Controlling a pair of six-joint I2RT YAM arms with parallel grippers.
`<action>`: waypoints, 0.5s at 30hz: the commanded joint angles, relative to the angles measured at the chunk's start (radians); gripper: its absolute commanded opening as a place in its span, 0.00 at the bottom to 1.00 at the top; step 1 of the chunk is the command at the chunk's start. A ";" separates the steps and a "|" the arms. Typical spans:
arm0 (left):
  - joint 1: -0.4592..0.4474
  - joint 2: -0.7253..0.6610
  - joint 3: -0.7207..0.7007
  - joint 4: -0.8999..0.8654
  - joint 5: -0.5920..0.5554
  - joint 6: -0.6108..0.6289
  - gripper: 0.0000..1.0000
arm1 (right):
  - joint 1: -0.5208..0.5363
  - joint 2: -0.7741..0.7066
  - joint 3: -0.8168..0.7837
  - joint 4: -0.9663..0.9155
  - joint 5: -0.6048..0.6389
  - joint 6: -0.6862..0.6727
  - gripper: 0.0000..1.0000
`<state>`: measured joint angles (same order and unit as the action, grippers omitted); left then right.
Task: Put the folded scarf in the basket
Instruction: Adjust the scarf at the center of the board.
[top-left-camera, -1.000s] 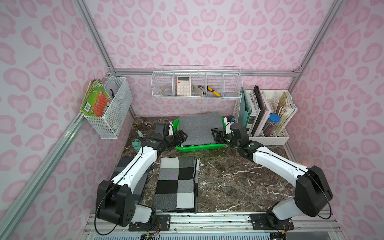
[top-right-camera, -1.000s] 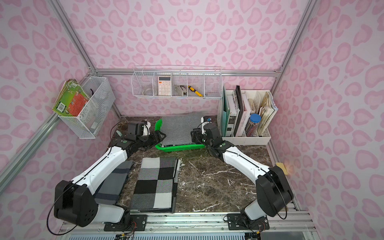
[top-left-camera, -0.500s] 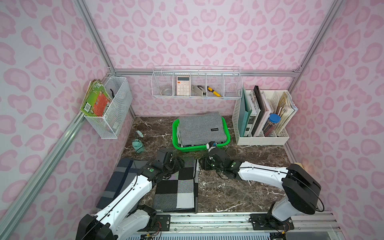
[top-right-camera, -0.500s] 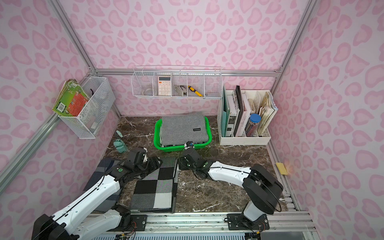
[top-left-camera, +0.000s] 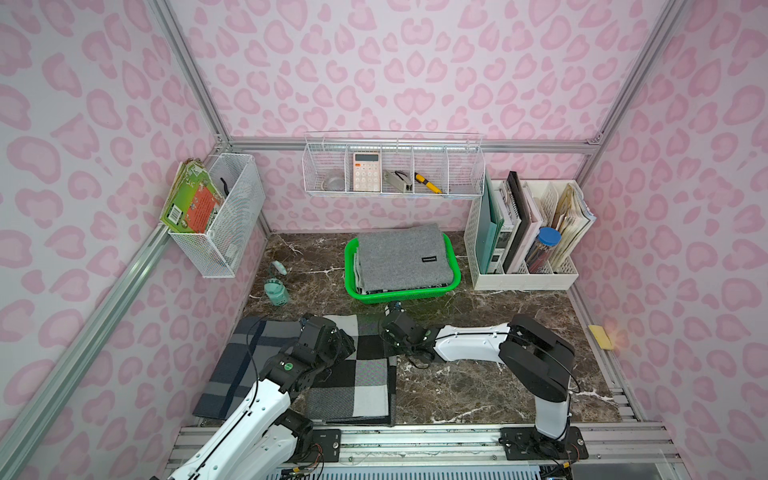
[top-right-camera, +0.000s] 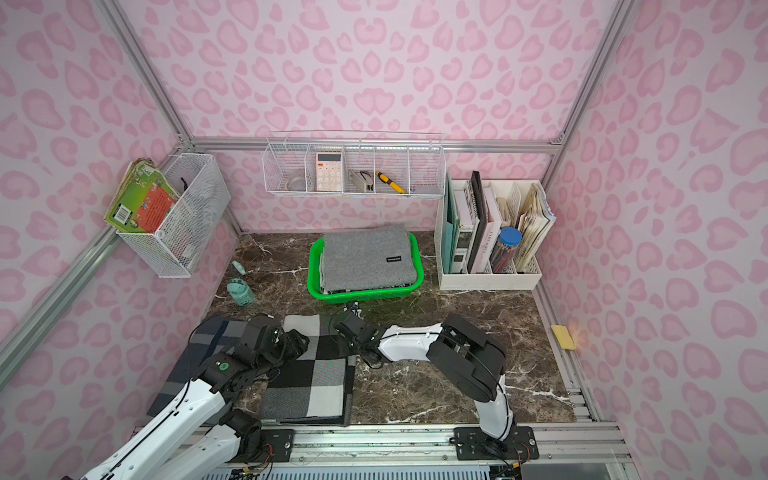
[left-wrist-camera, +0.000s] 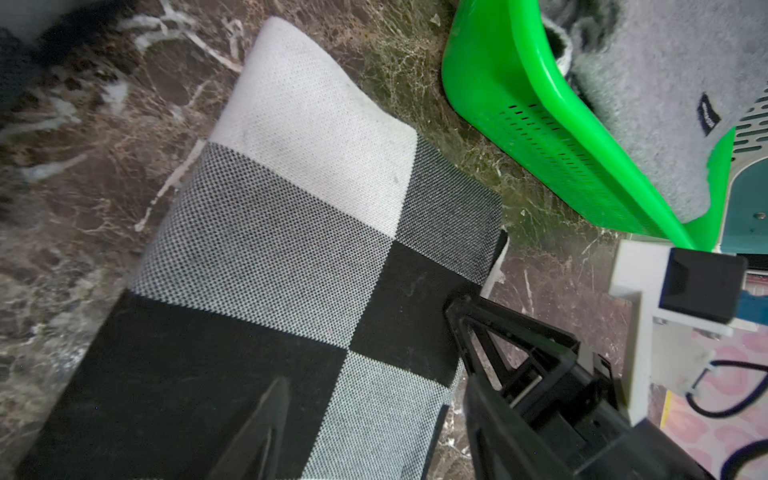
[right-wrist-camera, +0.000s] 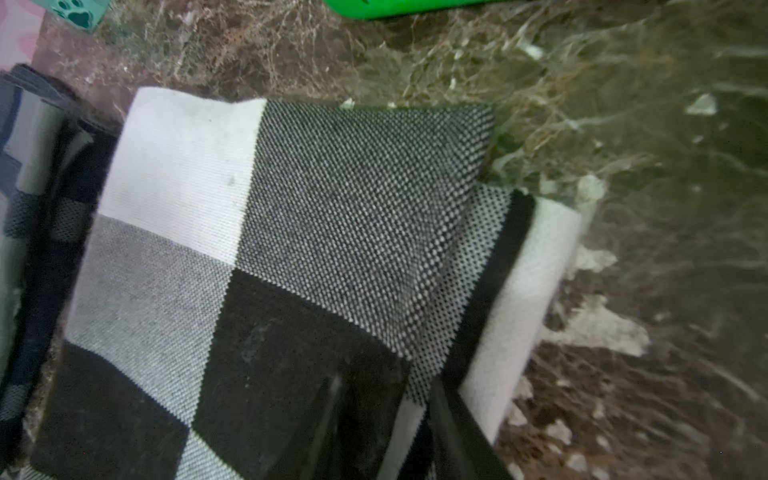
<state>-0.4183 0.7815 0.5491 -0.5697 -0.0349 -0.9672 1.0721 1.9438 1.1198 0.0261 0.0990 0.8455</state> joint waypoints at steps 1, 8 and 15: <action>0.000 0.000 -0.005 -0.022 -0.020 -0.009 0.72 | 0.000 0.022 0.018 -0.009 -0.012 0.017 0.19; -0.001 0.031 -0.007 0.006 0.016 -0.013 0.72 | 0.003 -0.045 -0.054 -0.026 0.053 0.061 0.00; -0.011 0.078 -0.004 0.057 0.107 -0.007 0.75 | -0.023 -0.333 -0.385 -0.002 0.154 0.208 0.00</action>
<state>-0.4225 0.8452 0.5430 -0.5491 0.0204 -0.9730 1.0512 1.6852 0.8104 0.0322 0.1650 0.9844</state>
